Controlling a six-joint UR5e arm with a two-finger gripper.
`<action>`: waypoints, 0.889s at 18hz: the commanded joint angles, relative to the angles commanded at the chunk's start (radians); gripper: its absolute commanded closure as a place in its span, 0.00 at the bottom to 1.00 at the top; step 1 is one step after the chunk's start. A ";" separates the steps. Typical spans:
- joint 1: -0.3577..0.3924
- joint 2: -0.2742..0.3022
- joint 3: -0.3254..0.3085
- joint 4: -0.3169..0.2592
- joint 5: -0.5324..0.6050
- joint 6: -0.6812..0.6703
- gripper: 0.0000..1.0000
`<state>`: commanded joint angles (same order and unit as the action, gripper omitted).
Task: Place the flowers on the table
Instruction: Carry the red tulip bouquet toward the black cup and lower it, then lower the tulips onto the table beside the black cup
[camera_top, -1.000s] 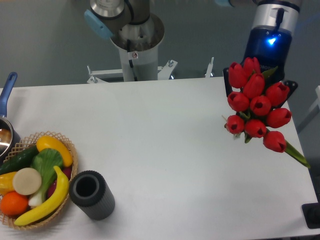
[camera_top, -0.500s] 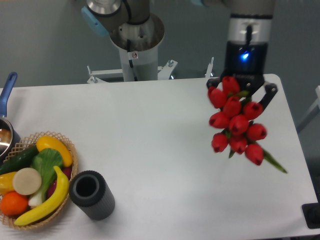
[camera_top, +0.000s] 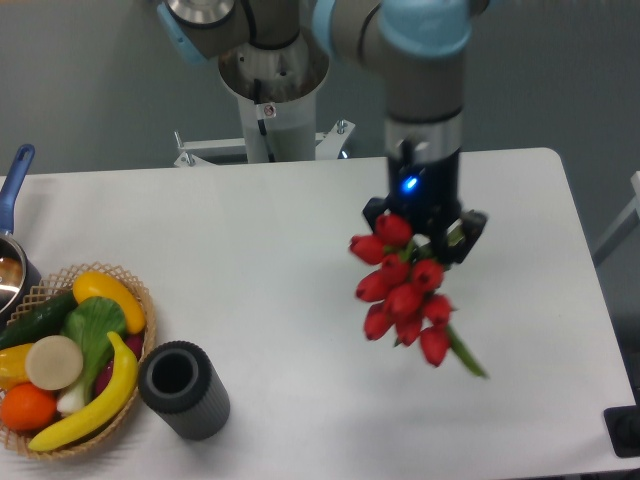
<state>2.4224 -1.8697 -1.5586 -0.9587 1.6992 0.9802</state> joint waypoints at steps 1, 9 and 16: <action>-0.025 -0.025 0.003 -0.002 0.037 0.000 0.58; -0.108 -0.131 -0.006 -0.009 0.192 0.003 0.58; -0.126 -0.224 0.000 -0.002 0.198 0.000 0.58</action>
<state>2.2964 -2.0937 -1.5585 -0.9603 1.8975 0.9802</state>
